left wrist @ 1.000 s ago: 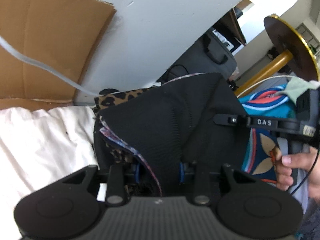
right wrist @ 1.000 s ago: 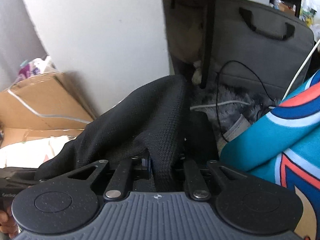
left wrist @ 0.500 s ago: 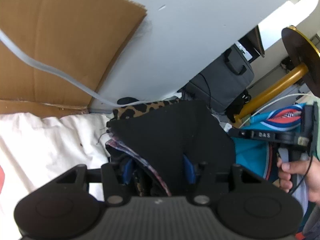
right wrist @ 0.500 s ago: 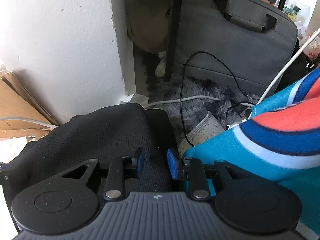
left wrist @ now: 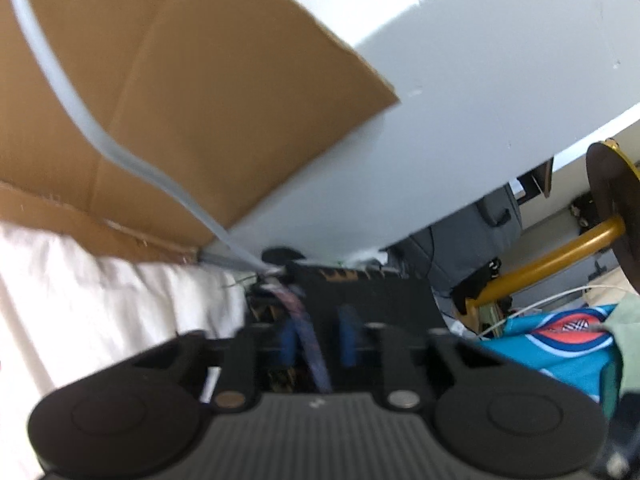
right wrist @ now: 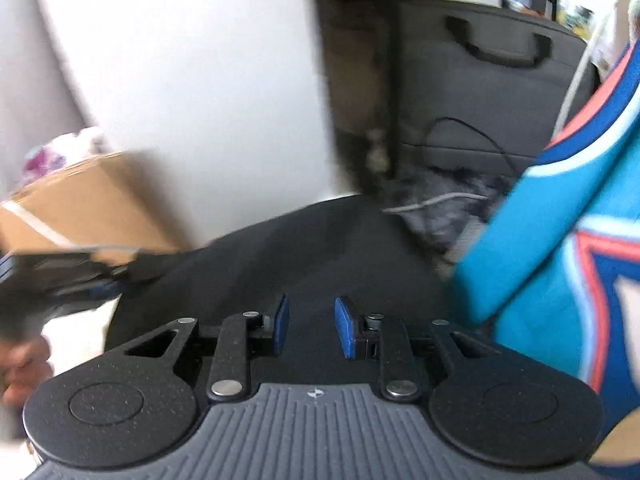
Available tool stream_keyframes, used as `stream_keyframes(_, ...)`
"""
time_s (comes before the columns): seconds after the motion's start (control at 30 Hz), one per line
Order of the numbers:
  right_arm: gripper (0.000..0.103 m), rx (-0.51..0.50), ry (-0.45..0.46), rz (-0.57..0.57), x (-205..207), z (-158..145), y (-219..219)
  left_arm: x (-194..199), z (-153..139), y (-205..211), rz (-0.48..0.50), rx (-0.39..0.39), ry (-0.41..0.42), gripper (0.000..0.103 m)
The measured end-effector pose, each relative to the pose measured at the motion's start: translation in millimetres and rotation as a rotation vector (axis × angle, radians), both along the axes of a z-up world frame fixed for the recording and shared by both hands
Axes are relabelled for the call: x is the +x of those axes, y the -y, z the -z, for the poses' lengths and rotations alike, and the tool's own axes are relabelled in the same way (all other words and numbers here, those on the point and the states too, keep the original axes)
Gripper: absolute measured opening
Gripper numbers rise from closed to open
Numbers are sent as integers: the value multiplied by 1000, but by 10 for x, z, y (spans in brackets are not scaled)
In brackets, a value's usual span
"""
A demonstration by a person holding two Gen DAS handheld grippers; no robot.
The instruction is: Fold clothes
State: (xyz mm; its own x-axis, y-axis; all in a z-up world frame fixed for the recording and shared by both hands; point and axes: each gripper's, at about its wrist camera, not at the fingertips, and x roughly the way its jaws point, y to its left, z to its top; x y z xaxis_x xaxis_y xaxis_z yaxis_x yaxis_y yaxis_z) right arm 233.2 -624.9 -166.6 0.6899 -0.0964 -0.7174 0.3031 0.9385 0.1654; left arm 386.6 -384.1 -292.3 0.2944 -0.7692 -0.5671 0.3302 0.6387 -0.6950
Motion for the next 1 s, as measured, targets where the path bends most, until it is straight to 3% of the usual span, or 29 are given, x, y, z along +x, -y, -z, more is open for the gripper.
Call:
stream_keyframes(0.13,32,18,39,-86,-73,79,-373,59,-103,-105,22,29,64,12)
stream_keyframes(0.3,32,-13,-7,-134,-6,275,-662,70,-276,-301,6,66,130,9)
stream_keyframes(0.4,32,3,-15,-113,40,361,-683,9,-370,-421,7,72,151,9)
stream_keyframes(0.53,32,14,-11,-92,117,428,-738,-340,-457,-466,102,41,174,10)
stream_keyframes(0.8,37,8,19,-88,4,495,-720,-914,-423,-195,216,12,247,10)
stream_keyframes(1.0,37,-63,29,-86,-189,484,-479,-942,-223,-85,234,102,260,9)
